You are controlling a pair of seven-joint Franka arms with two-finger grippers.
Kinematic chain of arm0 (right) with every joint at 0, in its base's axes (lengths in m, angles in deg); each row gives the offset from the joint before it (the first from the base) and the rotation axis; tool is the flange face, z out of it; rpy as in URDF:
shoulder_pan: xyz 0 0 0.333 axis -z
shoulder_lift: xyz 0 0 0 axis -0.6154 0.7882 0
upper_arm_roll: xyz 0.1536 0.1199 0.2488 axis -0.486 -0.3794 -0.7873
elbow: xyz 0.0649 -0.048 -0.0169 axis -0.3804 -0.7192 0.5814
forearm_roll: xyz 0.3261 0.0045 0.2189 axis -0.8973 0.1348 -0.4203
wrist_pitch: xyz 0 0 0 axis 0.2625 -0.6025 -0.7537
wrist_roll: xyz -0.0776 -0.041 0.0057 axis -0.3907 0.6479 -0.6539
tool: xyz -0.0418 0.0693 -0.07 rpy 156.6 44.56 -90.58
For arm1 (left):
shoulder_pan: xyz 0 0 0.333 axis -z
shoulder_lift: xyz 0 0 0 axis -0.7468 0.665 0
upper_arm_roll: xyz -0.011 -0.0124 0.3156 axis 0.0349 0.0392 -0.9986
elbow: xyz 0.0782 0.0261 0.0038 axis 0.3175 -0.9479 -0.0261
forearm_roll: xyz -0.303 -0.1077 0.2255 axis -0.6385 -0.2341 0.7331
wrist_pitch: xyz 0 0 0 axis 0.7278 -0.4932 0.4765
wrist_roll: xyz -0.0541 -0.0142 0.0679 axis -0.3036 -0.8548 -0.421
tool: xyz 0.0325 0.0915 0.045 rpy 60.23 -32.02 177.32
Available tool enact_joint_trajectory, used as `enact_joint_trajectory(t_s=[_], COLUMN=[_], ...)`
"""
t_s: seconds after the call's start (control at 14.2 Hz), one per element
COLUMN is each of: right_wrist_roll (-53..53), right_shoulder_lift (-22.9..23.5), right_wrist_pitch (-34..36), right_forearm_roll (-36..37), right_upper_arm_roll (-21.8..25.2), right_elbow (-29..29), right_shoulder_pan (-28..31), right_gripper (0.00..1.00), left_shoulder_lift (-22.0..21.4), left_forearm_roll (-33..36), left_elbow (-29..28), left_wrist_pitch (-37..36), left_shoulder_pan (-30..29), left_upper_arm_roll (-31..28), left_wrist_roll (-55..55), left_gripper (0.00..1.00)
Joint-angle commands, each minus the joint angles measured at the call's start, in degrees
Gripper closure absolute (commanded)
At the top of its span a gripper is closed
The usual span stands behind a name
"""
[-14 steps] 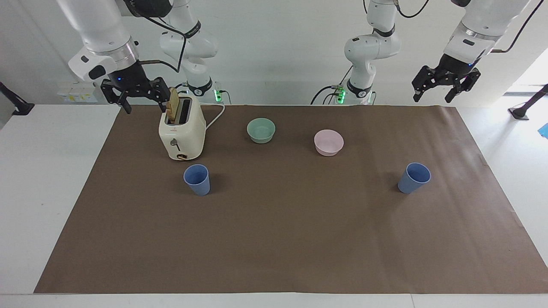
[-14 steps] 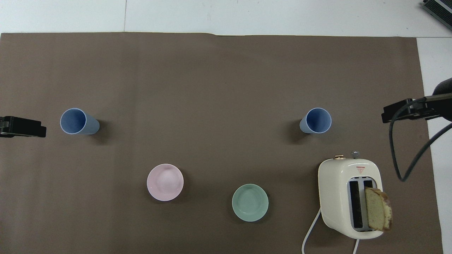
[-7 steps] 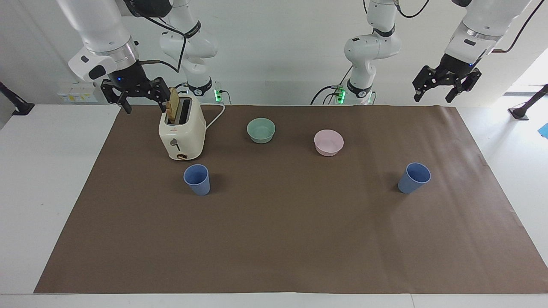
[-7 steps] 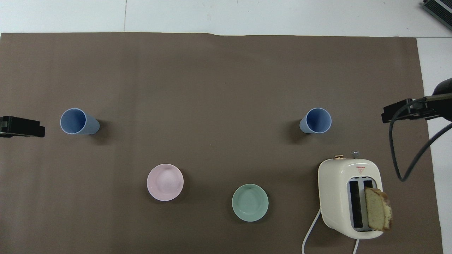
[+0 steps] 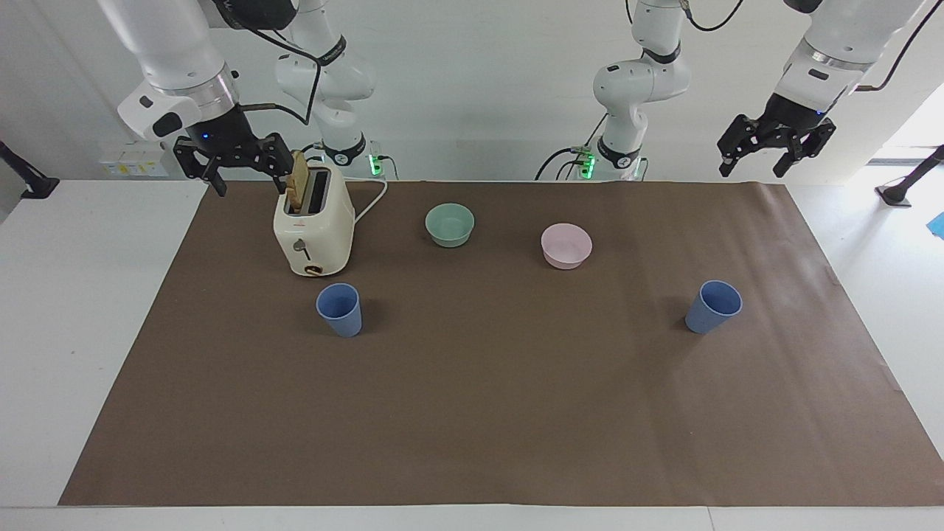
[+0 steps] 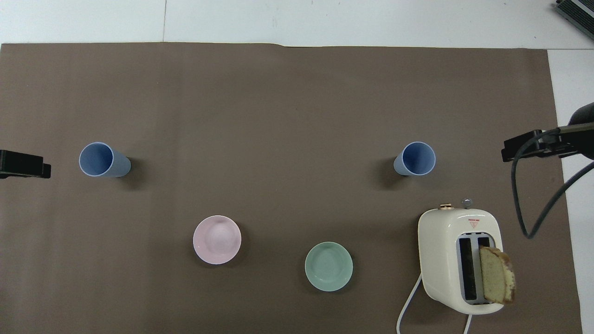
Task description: Stack blue cups with both arms
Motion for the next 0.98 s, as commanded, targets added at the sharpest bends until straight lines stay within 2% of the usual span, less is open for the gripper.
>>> enact_joint_trajectory(t_s=[0.0, 0.56, 0.91], right_wrist_roll=[-1.0, -1.0, -1.0], right_shoulder_lift=[-1.3, -1.3, -1.3], right_wrist_pitch=[-0.7, -0.7, -0.7], right_forearm_roll=[-1.1, -1.1, -1.1], right_upper_arm_roll=[-0.2, -0.2, -0.2], right_elbow=[-1.6, -1.6, -1.6], right_shoulder_pan=[0.8, 0.8, 0.8], right_gripper=[0.0, 0.0, 0.0], left_shoulder_lift=[0.2, 10.8, 12.4], left_forearm_roll=[-0.5, -0.5, -0.5], left_elbow=[-3.8, -10.6, -20.3], left_wrist_pitch=[5.7, 22.5, 31.9], left_shoulder_pan=[-2.3, -6.9, -7.5], left_upper_arm_roll=[0.4, 0.3, 0.4], left_wrist_roll=[-0.2, -0.3, 0.3], left_gripper=[0.0, 0.0, 0.0])
